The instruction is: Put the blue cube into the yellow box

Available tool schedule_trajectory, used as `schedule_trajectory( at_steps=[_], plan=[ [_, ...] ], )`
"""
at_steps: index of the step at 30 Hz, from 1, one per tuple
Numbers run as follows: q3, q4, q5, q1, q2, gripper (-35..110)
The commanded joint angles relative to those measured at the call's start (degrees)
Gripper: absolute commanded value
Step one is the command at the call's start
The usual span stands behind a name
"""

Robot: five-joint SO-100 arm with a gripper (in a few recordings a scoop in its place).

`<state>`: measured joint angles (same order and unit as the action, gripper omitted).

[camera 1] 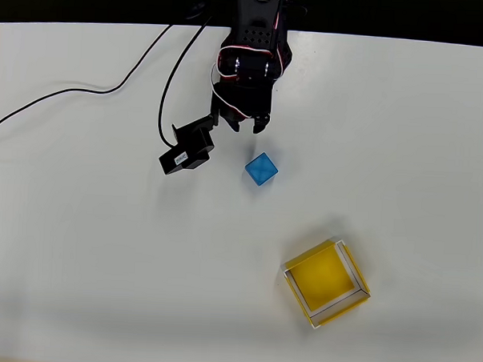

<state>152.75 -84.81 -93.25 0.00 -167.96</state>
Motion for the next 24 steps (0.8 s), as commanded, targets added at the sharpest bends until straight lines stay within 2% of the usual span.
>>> schedule_trajectory(
  at_steps=[1, 13, 24],
  plan=[
    [-10.90, -0.44, 0.09, 0.35, 5.01, 20],
    [-18.63, 9.14, 2.99, -0.53, 21.53, 44],
    [-20.39, 16.70, 6.68, -4.48, 31.64, 48]
  ],
)
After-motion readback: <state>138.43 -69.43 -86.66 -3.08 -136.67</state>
